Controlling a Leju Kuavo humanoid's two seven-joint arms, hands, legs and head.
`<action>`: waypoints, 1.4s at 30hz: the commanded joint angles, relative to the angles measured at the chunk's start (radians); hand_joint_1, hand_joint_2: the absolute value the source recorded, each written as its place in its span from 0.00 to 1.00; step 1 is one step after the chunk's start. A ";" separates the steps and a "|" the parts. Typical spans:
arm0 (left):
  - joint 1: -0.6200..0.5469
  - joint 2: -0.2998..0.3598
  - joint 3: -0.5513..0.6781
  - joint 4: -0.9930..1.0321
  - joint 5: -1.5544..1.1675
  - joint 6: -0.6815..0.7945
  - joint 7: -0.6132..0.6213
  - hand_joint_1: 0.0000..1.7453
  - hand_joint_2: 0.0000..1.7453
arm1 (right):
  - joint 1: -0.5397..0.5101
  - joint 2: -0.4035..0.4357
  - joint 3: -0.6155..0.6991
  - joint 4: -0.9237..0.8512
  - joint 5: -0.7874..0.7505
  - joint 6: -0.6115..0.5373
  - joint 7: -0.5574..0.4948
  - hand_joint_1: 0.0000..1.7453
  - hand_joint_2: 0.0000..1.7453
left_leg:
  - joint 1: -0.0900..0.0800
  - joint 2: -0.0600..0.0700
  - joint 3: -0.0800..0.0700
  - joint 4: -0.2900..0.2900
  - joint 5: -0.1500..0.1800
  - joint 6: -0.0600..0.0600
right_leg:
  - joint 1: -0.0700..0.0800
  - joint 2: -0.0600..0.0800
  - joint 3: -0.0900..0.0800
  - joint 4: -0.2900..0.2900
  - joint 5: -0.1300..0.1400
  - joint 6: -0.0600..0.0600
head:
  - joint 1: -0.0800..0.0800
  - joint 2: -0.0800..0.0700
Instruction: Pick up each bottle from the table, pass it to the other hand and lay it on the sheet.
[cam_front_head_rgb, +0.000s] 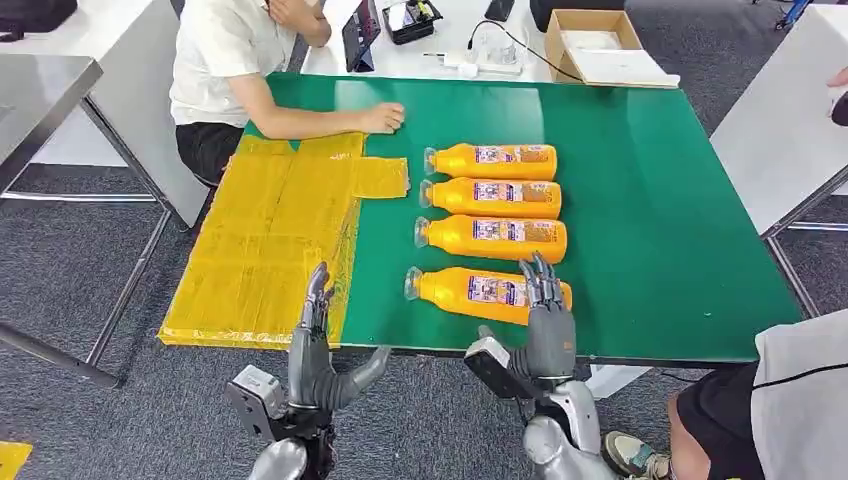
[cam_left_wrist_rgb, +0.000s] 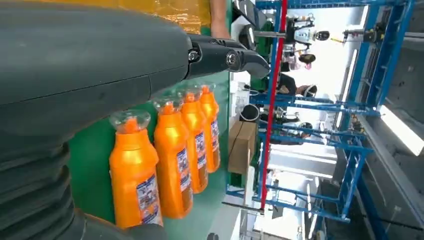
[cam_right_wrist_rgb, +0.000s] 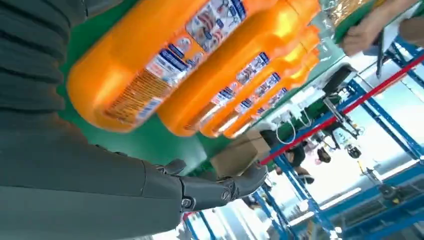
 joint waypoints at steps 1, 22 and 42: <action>-0.044 0.009 -0.003 0.070 0.008 -0.015 -0.032 0.00 1.00 | -0.152 -0.021 0.058 0.231 0.120 -0.042 0.068 0.00 1.00 | 0.000 0.001 0.005 -0.002 -0.001 -0.001 | 0.000 0.001 0.005 -0.001 -0.001 -0.002 | 0.000 0.000; -0.068 -0.007 0.005 0.184 -0.069 0.097 -0.032 0.00 1.00 | -0.225 -0.015 0.091 0.375 0.203 0.095 0.247 0.00 1.00 | 0.000 0.001 0.005 -0.001 -0.001 -0.001 | 0.000 0.001 0.004 -0.001 -0.001 -0.002 | 0.000 0.000; -0.048 -0.024 0.049 0.163 -0.056 0.077 0.009 0.00 1.00 | -0.211 -0.066 0.105 0.221 0.470 0.190 0.518 0.00 1.00 | 0.000 0.000 0.002 0.000 -0.001 -0.001 | 0.000 0.000 0.003 -0.001 -0.001 -0.001 | 0.000 0.000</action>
